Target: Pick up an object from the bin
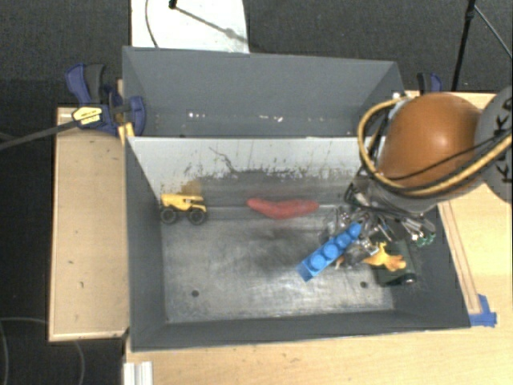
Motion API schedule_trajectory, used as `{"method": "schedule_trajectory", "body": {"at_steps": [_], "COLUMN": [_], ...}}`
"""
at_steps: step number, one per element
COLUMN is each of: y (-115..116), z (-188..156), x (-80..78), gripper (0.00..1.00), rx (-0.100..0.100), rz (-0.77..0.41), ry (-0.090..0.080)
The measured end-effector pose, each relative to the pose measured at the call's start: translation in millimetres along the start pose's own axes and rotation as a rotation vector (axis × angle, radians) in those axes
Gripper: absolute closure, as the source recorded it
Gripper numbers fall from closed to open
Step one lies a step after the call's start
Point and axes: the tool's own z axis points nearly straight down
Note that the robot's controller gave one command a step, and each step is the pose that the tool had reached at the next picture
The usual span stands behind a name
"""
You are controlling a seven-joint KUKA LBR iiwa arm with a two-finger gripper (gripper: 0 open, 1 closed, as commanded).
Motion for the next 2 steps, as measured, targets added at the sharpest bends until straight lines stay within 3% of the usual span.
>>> {"method": "schedule_trajectory", "body": {"at_steps": [1,2], "y": [0.1,14.8], "z": [0.0,-38.5], "x": [0.0,1.0], "gripper": [1.0,1.0], "rx": [0.0,-0.002], "rz": [0.001,-0.047], "ry": [0.0,0.004]}}
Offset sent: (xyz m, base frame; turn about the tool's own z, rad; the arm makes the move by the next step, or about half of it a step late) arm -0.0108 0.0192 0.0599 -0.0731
